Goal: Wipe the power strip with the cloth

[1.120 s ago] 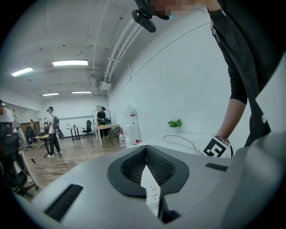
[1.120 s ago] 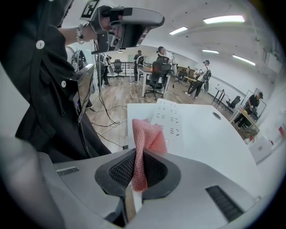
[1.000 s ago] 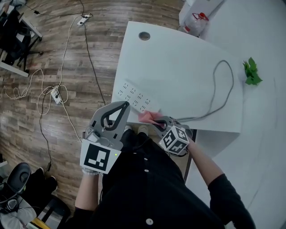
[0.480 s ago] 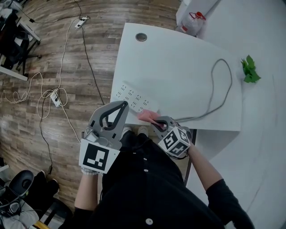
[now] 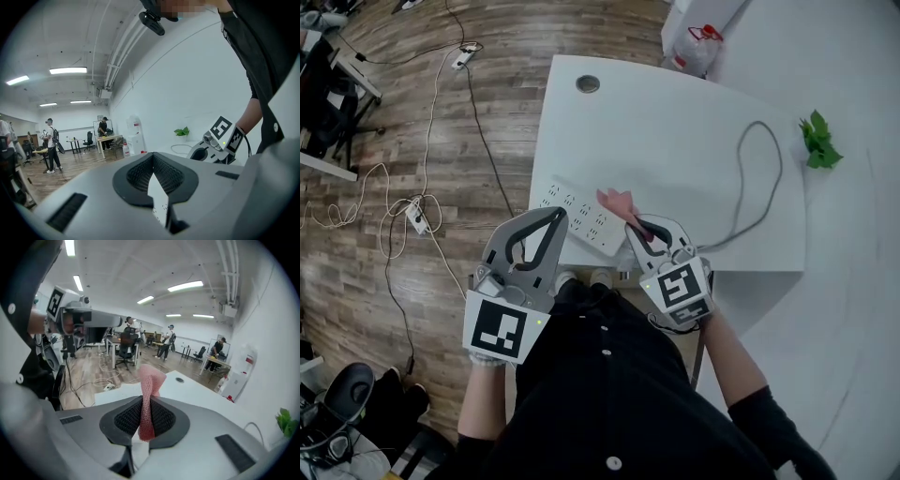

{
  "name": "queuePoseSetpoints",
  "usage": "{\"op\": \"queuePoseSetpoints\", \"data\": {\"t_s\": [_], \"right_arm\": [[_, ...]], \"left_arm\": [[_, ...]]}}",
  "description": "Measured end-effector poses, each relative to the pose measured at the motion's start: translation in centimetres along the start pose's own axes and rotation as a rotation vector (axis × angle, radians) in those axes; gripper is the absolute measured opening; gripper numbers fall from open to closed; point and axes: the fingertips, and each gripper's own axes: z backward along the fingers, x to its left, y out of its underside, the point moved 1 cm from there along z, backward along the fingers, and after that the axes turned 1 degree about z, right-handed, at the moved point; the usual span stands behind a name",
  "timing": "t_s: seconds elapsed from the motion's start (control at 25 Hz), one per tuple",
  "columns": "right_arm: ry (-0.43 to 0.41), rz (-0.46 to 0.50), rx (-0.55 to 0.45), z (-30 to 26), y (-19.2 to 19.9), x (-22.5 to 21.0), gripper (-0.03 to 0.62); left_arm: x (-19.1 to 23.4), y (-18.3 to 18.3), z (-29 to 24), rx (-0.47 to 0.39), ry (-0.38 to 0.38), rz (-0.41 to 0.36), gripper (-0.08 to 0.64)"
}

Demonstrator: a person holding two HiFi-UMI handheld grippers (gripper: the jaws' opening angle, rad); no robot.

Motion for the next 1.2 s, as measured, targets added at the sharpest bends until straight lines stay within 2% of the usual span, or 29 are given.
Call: {"op": "queuePoseSetpoints", "data": {"t_s": [0.2, 0.48, 1.2], "right_arm": [[0.051, -0.087, -0.111, 1.6, -3.8, -1.6, 0.054], [0.084, -0.091, -0.194, 3.2, -7.2, -2.3, 0.054], [0.075, -0.080, -0.209, 3.1, -7.9, -2.7, 0.054]], "left_arm": [[-0.1, -1.3, -0.3, -0.034, 0.013, -0.037, 0.014], [-0.1, -2.1, -0.5, -0.054, 0.014, -0.060, 0.014], [0.2, -2.2, -1.1, -0.062, 0.003, -0.074, 0.014]]}}
